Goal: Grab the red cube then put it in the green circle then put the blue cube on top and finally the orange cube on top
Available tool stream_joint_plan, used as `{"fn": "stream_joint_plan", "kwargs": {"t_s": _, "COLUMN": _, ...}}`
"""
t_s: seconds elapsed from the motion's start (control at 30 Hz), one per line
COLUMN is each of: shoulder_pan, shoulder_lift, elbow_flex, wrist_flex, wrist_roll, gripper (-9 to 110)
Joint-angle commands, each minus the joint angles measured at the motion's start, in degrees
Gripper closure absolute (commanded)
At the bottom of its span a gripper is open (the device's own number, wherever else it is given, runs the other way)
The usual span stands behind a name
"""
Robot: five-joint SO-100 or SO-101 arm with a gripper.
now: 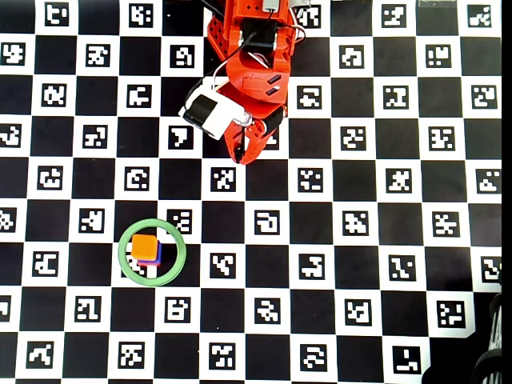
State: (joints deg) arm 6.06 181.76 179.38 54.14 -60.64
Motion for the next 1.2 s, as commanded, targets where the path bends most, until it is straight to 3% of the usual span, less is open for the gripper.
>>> {"fn": "stream_joint_plan", "kwargs": {"t_s": 0.0, "shoulder_pan": -2.2, "shoulder_lift": 3.3, "elbow_flex": 2.8, "wrist_flex": 3.9, "wrist_roll": -3.5, "gripper": 108}}
{"fn": "stream_joint_plan", "kwargs": {"t_s": 0.33, "shoulder_pan": -3.7, "shoulder_lift": 8.0, "elbow_flex": 2.8, "wrist_flex": 20.7, "wrist_roll": -20.8, "gripper": 108}}
{"fn": "stream_joint_plan", "kwargs": {"t_s": 1.17, "shoulder_pan": -2.8, "shoulder_lift": 10.6, "elbow_flex": 2.9, "wrist_flex": 23.0, "wrist_roll": -21.9, "gripper": 107}}
